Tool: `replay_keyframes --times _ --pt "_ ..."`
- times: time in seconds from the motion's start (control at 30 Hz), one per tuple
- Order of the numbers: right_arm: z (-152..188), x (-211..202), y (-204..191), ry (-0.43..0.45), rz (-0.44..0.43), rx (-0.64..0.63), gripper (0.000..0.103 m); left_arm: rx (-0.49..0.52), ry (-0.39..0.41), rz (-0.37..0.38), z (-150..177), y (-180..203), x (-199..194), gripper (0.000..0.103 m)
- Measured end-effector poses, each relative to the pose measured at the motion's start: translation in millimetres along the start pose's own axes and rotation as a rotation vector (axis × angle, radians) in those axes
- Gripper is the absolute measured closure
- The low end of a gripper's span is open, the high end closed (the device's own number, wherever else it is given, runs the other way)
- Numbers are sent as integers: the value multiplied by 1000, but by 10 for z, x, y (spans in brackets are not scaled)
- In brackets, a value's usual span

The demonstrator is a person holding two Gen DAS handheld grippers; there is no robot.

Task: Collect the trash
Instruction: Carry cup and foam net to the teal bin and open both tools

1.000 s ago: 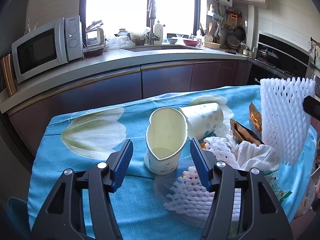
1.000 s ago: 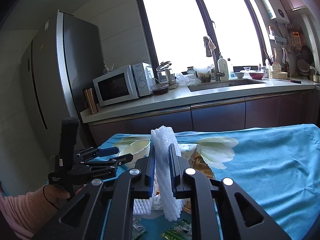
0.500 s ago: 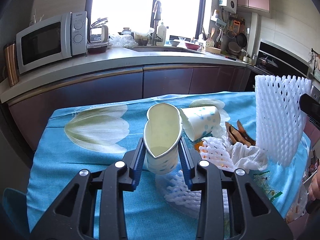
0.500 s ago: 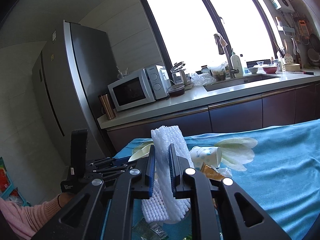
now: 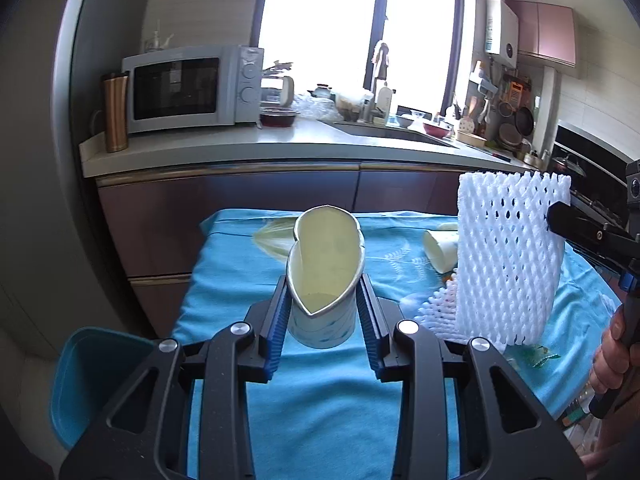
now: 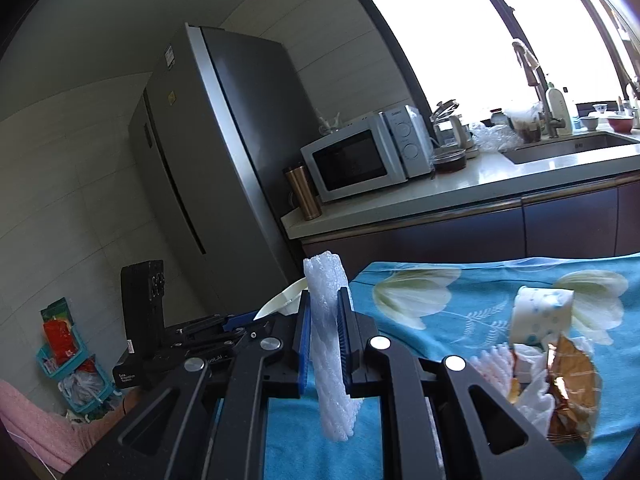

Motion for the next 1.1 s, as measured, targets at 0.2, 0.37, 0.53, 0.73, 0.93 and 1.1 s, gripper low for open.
replay_keyframes --times 0.2,0.37,0.53,0.73,0.93,1.1 --pt "84 644 -410 -80 -145 2 91 -64 -7 -148 173 -749 -402 69" --pt "141 1182 -707 -149 -243 22 91 -116 -29 -271 367 -1373 -567 69" --pt "221 1697 -943 -231 -312 46 92 -154 -69 -349 586 -1812 -613 69" --pt "394 2219 -1164 -323 -339 46 92 -194 -139 -401 878 -2189 -512 68" --pt "663 2612 -1265 -421 -312 53 91 -221 -200 -412 1074 -2396 -336 68" --pt "890 2885 -1251 -519 -261 78 90 -216 -250 -433 1163 -2462 -169 66"
Point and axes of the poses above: each gripper's, at about its wrist camera, not at the fingertips, and x roughly the way its jaws point, y to its right, z to its underside, the point moved 7 cm from there along x, roughly the way its jaws point, and after that the axes turned 1 degree about y, right-handed, at the moved point
